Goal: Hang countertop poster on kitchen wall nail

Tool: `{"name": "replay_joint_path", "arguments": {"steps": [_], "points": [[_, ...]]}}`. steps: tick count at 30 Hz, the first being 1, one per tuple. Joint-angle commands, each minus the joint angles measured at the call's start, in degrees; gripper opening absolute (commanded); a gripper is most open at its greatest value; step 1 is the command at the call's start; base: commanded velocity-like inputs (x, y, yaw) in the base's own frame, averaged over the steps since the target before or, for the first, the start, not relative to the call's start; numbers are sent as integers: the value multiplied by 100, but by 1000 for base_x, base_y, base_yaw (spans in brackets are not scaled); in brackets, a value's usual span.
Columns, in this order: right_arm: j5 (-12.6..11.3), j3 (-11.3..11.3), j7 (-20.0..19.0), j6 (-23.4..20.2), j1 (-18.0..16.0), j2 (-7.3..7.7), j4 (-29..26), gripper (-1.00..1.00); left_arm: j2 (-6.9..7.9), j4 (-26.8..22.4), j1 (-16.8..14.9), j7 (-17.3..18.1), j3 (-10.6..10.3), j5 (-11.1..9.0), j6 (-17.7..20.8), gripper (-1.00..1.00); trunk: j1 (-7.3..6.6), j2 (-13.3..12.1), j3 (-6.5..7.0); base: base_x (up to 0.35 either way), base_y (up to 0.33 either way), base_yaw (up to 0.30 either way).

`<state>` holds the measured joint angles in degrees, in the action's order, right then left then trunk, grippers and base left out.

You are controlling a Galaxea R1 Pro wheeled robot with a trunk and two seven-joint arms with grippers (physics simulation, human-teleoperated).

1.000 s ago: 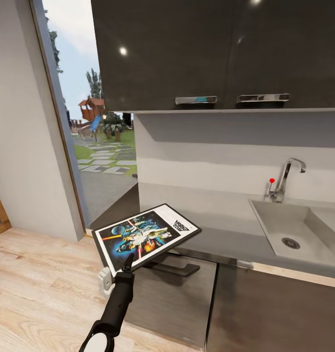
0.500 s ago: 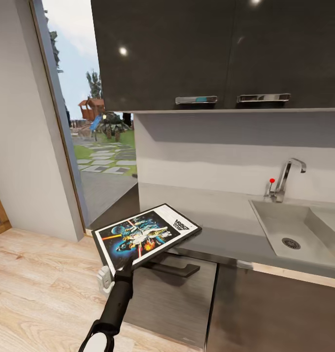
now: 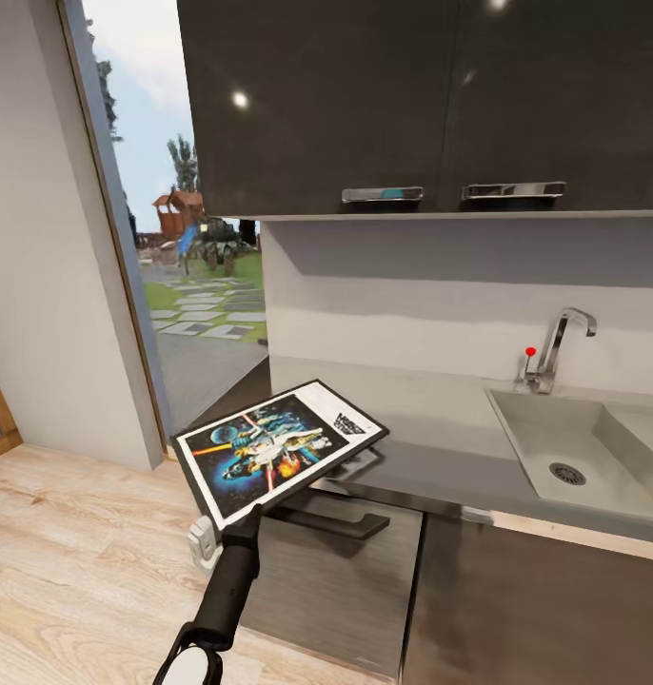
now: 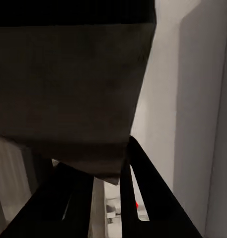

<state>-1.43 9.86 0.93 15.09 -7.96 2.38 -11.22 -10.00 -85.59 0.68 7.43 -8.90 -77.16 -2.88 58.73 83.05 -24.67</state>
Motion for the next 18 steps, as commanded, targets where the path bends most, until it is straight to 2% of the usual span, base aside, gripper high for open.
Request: {"name": "replay_joint_path", "arguments": {"steps": [1, 18], "points": [[-15, 2, 5, 20, -3, 0, 5, 100, 0, 1, -2, 20, -6, -45, -20, -100, 0, 3, -5, 0, 0, 0], [-15, -1, 5, 20, -3, 0, 5, 100, 0, -149, -3, 24, -86, -45, 21, -100, 0, 3, -5, 0, 0, 0]]}}
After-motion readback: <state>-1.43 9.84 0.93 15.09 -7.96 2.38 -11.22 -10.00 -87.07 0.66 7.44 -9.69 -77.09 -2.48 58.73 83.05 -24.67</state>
